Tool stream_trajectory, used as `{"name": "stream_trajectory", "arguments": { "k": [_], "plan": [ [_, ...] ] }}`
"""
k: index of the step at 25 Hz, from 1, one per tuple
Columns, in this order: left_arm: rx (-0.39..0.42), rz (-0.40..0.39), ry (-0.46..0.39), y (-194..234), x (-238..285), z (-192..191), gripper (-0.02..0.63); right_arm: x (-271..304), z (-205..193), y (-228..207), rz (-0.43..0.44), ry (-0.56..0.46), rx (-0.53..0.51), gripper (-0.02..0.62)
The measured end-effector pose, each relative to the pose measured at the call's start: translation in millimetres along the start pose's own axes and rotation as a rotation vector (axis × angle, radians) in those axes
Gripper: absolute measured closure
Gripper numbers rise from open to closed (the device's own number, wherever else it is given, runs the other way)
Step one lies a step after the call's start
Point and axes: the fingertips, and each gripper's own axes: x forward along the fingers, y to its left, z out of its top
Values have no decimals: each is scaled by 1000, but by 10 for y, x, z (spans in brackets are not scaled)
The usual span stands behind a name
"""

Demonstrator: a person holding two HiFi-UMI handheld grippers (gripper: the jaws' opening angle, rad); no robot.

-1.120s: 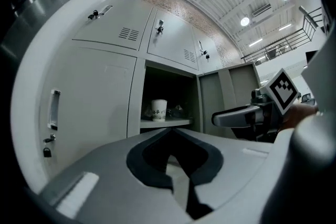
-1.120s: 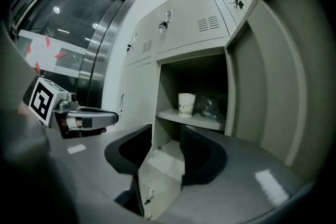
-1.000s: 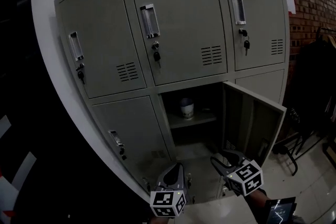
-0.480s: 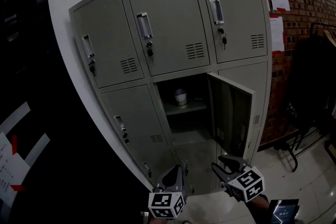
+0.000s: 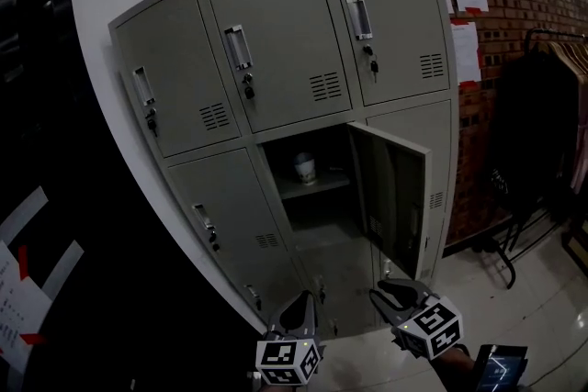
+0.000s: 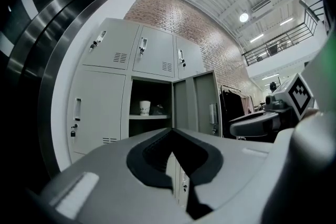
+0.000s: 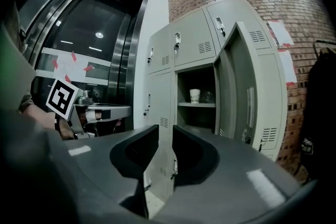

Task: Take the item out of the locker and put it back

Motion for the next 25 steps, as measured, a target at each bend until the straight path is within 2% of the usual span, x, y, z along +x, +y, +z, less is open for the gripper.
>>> {"name": "stream_trajectory", "arguments": {
  "k": [9, 25],
  "plan": [
    [-39, -35, 18, 153, -132, -96, 606, 67, -42, 250, -32, 26, 5, 589],
    [-56, -62, 37, 193, -288, -197, 606, 159, -37, 422, -50, 37, -14, 592]
  ]
}}
